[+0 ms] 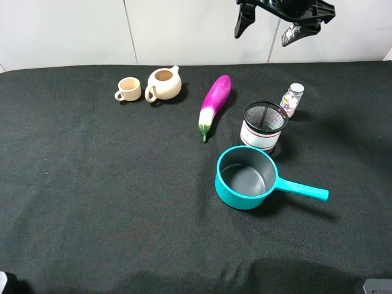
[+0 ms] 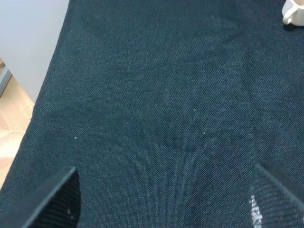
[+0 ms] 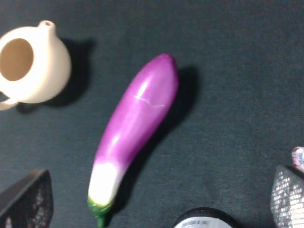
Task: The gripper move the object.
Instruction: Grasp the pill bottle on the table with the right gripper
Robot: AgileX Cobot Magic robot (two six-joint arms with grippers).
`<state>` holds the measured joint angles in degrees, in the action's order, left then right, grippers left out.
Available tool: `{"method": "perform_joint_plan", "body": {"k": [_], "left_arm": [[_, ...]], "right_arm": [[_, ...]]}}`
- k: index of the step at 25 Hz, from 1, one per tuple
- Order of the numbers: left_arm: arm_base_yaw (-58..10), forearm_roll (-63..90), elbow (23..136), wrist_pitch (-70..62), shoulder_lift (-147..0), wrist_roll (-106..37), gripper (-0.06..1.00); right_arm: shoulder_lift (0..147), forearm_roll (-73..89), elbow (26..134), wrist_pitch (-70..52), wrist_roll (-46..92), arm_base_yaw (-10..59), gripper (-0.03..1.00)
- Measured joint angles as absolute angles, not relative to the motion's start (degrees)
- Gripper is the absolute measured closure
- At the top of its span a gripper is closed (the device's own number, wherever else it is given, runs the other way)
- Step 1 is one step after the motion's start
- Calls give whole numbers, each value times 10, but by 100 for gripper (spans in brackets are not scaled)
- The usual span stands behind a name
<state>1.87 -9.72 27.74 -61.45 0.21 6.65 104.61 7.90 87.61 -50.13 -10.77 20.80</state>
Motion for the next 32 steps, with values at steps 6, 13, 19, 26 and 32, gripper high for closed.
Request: {"method": "perform_joint_plan", "body": {"k": [6, 13, 19, 26, 32], "left_arm": [[19, -97, 277, -615, 2, 67, 23], [19, -97, 277, -615, 2, 67, 23], [19, -97, 277, -615, 2, 67, 23], [19, -97, 277, -615, 2, 67, 23], [19, -97, 277, -615, 2, 67, 23]], "right_arm": [[1054, 50, 876, -504, -108, 162, 27], [1054, 14, 876, -521, -108, 130, 27], [1075, 7, 875, -533, -108, 122, 27], [1106, 5, 862, -537, -108, 113, 27], [1130, 6, 857, -527, -108, 111, 27]]}}
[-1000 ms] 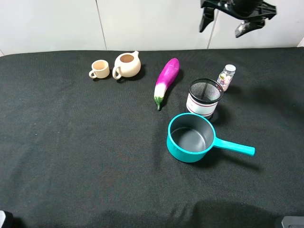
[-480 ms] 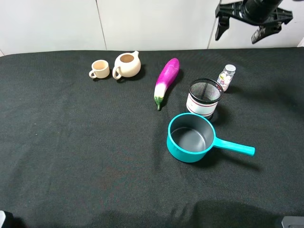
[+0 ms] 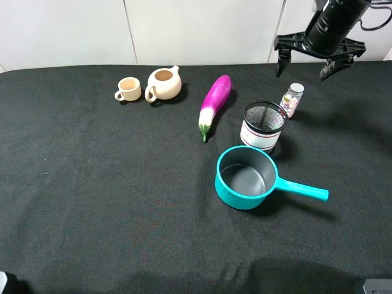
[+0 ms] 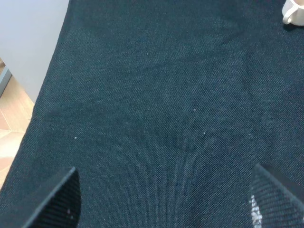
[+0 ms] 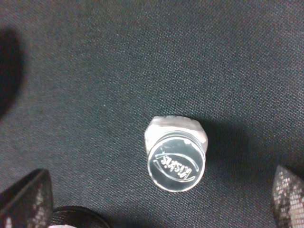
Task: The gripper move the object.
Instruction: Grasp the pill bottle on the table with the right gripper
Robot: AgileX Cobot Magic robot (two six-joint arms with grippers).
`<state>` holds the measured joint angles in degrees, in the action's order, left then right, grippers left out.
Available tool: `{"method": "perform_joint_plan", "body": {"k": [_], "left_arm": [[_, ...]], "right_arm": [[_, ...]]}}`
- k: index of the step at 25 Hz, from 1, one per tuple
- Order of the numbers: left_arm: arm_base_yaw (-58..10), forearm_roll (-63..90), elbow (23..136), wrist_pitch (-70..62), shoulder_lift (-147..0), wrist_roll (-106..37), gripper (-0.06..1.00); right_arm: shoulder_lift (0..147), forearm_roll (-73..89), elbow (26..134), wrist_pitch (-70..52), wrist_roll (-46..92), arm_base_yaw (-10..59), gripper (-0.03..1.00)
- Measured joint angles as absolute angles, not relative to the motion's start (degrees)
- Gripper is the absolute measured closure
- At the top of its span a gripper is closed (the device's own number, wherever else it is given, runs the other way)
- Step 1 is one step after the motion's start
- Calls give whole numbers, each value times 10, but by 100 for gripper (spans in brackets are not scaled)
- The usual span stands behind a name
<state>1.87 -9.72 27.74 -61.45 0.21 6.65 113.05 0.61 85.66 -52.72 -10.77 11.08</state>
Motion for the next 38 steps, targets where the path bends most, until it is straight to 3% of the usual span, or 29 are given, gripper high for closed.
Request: {"method": "perform_joint_plan", "body": {"k": [38], "left_arm": [[19, -97, 277, -615, 2, 67, 23]], "right_arm": [[1234, 7, 855, -497, -82, 111, 27]]}}
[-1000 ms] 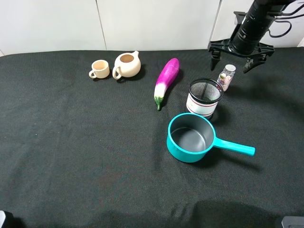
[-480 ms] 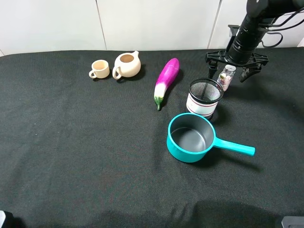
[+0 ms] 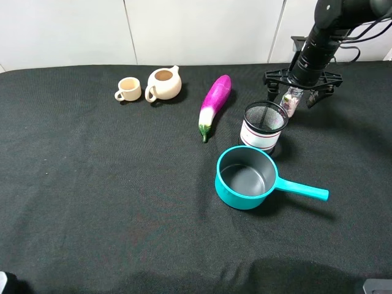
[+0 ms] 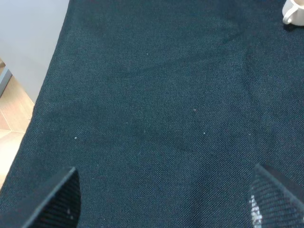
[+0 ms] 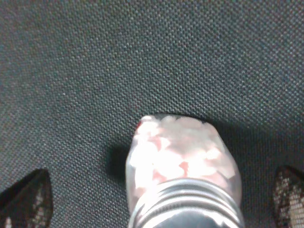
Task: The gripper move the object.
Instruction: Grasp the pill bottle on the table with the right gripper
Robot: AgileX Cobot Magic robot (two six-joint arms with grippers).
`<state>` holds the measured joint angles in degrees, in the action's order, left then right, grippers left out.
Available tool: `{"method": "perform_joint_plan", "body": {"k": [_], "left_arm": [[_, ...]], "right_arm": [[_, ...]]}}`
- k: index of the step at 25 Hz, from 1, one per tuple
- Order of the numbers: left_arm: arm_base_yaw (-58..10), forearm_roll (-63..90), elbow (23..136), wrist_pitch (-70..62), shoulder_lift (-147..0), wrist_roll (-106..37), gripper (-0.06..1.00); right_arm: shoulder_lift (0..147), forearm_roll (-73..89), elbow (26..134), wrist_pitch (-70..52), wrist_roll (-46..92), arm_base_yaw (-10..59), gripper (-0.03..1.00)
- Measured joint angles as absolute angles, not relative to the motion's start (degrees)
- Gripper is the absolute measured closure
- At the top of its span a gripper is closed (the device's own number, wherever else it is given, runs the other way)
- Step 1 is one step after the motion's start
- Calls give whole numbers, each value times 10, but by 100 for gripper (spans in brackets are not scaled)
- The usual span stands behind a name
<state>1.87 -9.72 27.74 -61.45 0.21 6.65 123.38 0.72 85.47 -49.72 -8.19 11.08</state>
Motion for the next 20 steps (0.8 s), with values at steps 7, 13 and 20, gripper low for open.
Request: {"method": "perform_joint_plan", "body": {"k": [7, 13, 20], "left_arm": [[19, -97, 277, -615, 2, 67, 23], [19, -97, 277, -615, 2, 67, 23], [19, -97, 277, -615, 2, 67, 23]], "right_arm": [[1247, 7, 855, -497, -75, 111, 27], [1251, 7, 855, -497, -71, 111, 27], [1251, 7, 855, -497, -71, 111, 27]]}}
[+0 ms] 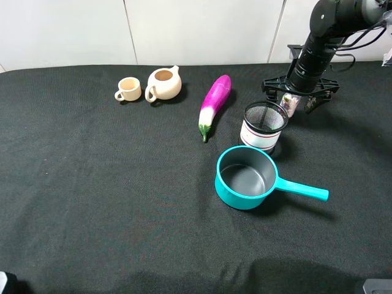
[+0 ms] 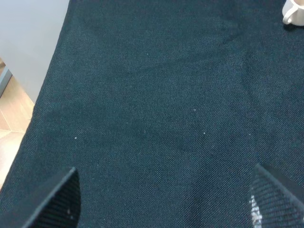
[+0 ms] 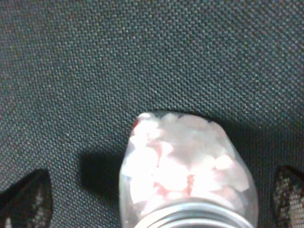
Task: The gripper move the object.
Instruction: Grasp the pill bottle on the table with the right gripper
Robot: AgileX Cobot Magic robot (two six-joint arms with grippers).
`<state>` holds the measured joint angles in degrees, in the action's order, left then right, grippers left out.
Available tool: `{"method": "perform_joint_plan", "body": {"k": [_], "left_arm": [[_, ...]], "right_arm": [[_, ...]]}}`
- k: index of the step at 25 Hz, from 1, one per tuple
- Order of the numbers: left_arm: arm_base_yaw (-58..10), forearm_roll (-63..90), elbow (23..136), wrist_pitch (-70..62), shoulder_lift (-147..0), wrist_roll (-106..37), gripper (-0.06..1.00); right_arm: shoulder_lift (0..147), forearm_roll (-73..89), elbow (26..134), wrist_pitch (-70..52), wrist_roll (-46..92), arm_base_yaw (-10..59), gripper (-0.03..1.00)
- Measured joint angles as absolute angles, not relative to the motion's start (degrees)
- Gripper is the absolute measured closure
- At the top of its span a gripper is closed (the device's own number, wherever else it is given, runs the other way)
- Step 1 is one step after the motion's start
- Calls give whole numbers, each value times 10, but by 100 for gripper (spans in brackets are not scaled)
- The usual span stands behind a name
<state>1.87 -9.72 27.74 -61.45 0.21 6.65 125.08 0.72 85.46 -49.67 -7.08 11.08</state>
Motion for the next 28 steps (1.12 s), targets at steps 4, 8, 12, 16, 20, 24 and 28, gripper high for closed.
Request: {"method": "perform_joint_plan", "body": {"k": [4, 8, 12, 16, 20, 24, 28], "left_arm": [[19, -97, 277, -615, 2, 67, 23], [19, -97, 277, -615, 2, 67, 23], [19, -97, 277, -615, 2, 67, 23], [19, -97, 277, -615, 2, 67, 23], [19, -97, 277, -615, 2, 67, 23], [19, -97, 277, -615, 2, 67, 23], [19, -97, 277, -615, 2, 67, 23]], "right_arm": [[1251, 7, 855, -490, -71, 111, 27], [1251, 8, 855, -483, -71, 111, 31], [1251, 9, 855, -482, -70, 111, 43], [1251, 10, 855, -482, -69, 111, 55], [1251, 10, 855, -482, -69, 111, 64], [1251, 10, 855, -481, -69, 111, 64], [1251, 10, 854, -477, -69, 111, 64]]}}
